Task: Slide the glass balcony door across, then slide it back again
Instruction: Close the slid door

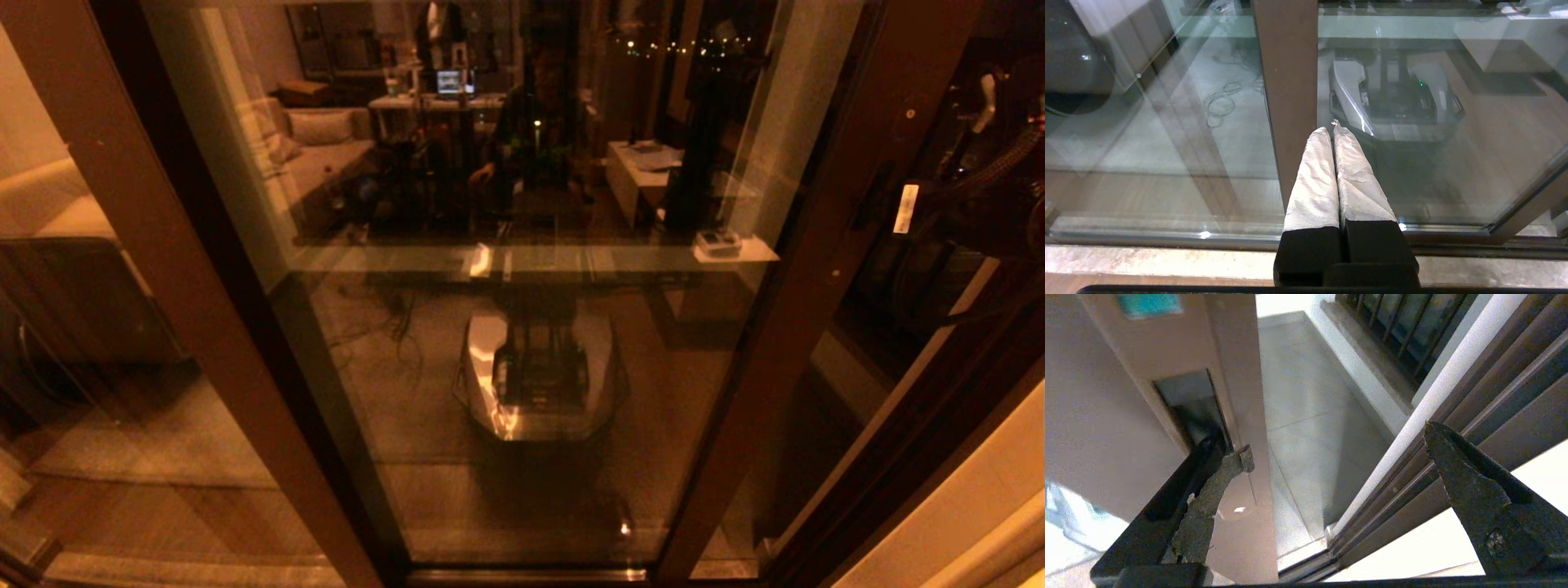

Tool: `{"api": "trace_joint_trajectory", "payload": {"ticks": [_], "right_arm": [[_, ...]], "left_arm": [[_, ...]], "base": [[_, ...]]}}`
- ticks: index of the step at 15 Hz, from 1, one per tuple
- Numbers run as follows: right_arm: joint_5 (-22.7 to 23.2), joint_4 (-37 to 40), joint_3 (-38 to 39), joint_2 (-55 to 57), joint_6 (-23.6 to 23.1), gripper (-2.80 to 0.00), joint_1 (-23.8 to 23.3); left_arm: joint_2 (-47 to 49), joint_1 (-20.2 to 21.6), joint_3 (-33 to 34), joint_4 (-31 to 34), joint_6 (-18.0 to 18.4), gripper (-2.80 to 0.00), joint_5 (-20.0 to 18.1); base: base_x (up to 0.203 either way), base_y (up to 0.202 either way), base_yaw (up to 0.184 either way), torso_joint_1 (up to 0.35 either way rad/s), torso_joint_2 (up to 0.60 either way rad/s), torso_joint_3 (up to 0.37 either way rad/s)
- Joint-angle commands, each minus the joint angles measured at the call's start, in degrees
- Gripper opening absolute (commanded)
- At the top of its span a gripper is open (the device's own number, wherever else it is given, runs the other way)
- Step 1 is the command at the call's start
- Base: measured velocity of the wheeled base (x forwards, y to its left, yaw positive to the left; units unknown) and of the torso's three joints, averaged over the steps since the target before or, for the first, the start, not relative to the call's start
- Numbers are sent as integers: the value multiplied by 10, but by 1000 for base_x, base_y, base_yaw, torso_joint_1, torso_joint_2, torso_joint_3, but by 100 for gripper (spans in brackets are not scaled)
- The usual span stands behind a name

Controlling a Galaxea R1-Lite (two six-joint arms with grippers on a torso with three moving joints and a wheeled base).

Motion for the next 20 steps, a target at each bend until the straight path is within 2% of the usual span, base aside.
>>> {"api": "trace_joint_trajectory", "payload": {"ticks": [1, 20], "right_arm": [[16, -2, -3, 15, 1, 0, -17], [16, -20, 11, -5, -4, 0, -39]], "left_arm": [[-1, 0, 0, 0, 0, -280, 0], [-1, 0, 0, 0, 0, -280, 0]], "base": [[0, 0, 0, 0, 0, 0], [0, 0, 0, 0, 0, 0]]}}
